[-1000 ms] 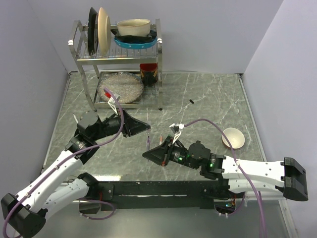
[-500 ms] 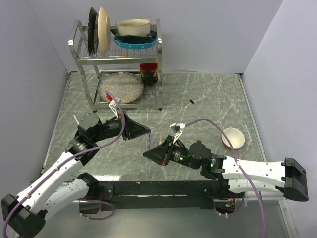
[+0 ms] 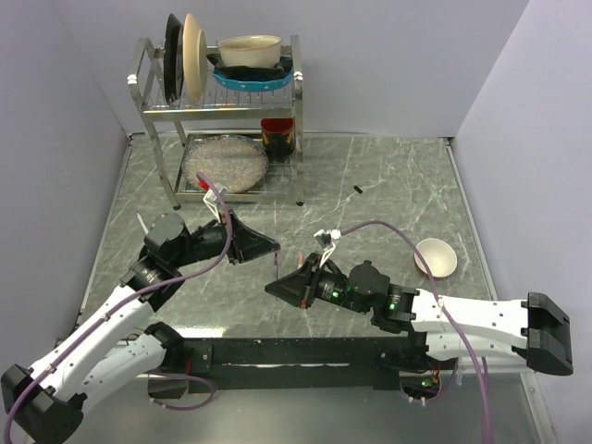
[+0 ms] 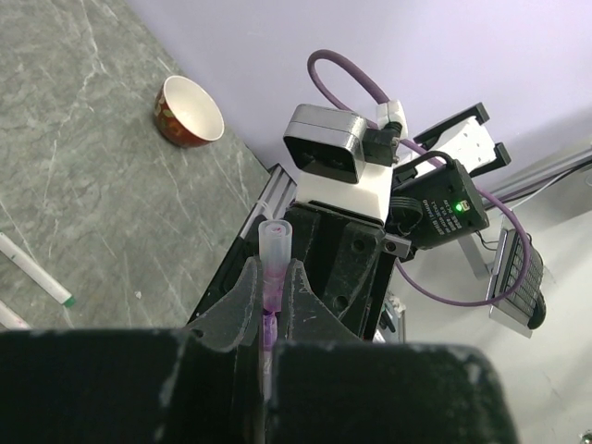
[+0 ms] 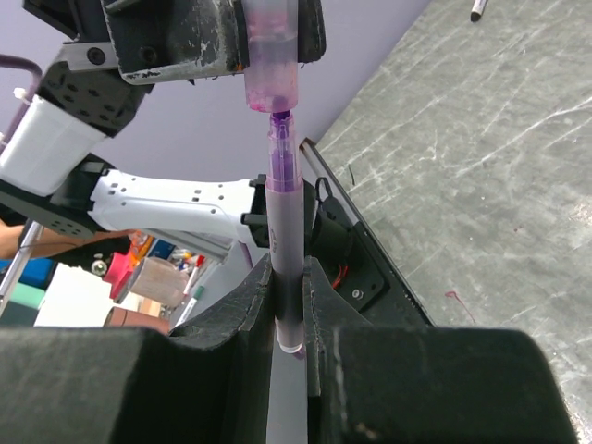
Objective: Insert the pens into the pen caps
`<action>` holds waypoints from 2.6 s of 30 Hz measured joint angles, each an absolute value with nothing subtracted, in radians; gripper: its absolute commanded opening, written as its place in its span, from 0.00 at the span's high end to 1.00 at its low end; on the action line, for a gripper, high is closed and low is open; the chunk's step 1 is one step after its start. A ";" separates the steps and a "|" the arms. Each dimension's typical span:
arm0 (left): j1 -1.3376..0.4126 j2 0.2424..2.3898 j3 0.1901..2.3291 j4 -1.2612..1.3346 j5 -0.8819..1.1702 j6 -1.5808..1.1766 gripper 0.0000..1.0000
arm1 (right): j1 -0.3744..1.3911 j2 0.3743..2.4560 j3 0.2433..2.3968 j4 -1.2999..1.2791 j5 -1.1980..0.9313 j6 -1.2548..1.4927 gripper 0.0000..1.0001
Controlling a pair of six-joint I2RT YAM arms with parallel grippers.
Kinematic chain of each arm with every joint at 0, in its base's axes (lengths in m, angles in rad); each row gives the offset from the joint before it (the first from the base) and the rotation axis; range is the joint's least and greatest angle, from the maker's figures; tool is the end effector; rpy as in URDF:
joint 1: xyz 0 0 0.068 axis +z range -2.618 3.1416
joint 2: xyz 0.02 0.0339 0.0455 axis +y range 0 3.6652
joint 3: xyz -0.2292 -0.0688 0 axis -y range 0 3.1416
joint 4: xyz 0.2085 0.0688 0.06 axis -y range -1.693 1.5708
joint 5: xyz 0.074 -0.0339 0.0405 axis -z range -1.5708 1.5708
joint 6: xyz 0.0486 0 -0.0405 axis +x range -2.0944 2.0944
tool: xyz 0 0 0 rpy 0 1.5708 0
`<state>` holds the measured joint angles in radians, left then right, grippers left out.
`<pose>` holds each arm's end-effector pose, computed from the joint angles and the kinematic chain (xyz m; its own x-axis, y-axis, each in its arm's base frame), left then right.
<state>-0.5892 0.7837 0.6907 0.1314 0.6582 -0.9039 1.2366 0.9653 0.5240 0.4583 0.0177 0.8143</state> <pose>0.1358 -0.1265 0.3200 -0.7250 -0.2631 -0.6365 0.6113 0.1800 -0.7706 0.0750 0.2135 0.2692 -0.6789 0.2617 -0.6861 -0.6484 0.2249 0.7273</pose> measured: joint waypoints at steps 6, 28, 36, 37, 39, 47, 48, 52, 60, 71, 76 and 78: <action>-0.591 0.794 0.704 0.107 0.657 -0.903 0.99 | 1.236 0.978 0.531 0.460 0.011 0.814 1.00; -0.591 0.767 0.709 0.057 0.653 -0.858 0.99 | 1.236 0.967 0.540 0.453 0.015 0.814 1.00; -0.593 0.749 0.693 0.068 0.657 -0.854 0.99 | 1.196 0.966 0.564 0.436 0.000 0.823 1.00; -0.593 0.747 0.691 0.070 0.656 -0.855 0.99 | 1.190 0.966 0.566 0.432 -0.008 0.823 1.00; -0.593 0.743 0.687 0.071 0.649 -0.854 0.99 | 1.176 0.966 0.576 0.411 -0.033 0.822 1.00; -0.592 0.745 0.677 0.105 0.639 -0.851 0.61 | 1.126 0.967 0.614 0.350 -0.122 0.796 1.00; -0.593 0.746 0.677 0.099 0.650 -0.849 0.50 | 1.122 0.967 0.618 0.350 -0.118 0.793 1.00; -0.595 0.748 0.678 0.058 0.667 -0.841 0.35 | 1.091 0.965 0.654 0.362 -0.121 0.764 1.00; -0.595 0.782 0.760 0.001 0.646 -0.804 0.20 | 1.090 0.964 0.655 0.395 -0.174 0.761 1.00; -0.595 0.869 0.901 -0.051 0.617 -0.750 0.32 | 1.100 0.964 0.655 0.405 -0.219 0.761 1.00; -0.596 0.904 0.910 -0.027 0.648 -0.767 0.98 | 1.103 0.964 0.653 0.393 -0.224 0.764 1.00; -0.600 0.911 0.910 -0.006 0.674 -0.788 0.99 | 1.102 0.964 0.651 0.371 -0.204 0.765 1.00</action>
<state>-0.6003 0.9108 0.9100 -0.0063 0.6743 -0.7876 1.1019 0.9638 0.6506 0.3714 -0.2035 0.7654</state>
